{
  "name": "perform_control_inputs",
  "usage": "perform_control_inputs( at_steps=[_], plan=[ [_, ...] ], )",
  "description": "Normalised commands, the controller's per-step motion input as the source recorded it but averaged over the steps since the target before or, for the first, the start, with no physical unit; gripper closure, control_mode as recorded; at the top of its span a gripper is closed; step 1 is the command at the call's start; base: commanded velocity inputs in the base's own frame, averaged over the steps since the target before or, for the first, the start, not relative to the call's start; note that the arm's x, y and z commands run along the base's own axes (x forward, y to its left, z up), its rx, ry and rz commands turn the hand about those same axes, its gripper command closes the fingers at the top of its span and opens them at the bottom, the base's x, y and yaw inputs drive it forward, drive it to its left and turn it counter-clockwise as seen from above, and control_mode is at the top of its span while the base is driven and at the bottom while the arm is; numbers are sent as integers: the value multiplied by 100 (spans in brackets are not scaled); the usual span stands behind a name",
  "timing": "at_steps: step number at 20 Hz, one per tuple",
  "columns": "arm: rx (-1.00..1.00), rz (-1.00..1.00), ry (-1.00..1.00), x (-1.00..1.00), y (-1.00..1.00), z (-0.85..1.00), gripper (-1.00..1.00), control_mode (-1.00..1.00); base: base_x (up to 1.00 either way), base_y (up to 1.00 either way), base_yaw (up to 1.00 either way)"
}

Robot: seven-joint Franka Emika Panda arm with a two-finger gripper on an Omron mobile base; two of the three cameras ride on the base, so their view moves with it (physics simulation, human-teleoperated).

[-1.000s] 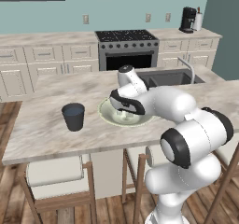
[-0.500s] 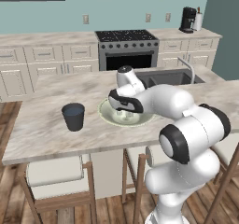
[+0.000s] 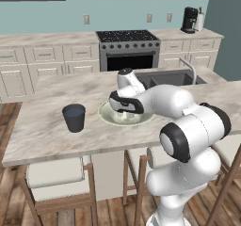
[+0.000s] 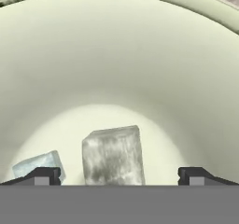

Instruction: There are four ice cubes in the ice bowl. Place two ice cubes in each glass of water.

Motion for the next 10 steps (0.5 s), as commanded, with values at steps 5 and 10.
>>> perform_control_inputs(
  at_steps=[5,10],
  plan=[
    [0,0,4,0,0,-13,-100,-100,0,0,0],
    [0,0,2,0,0,-2,-100,-100,0,0,0]
  ],
)
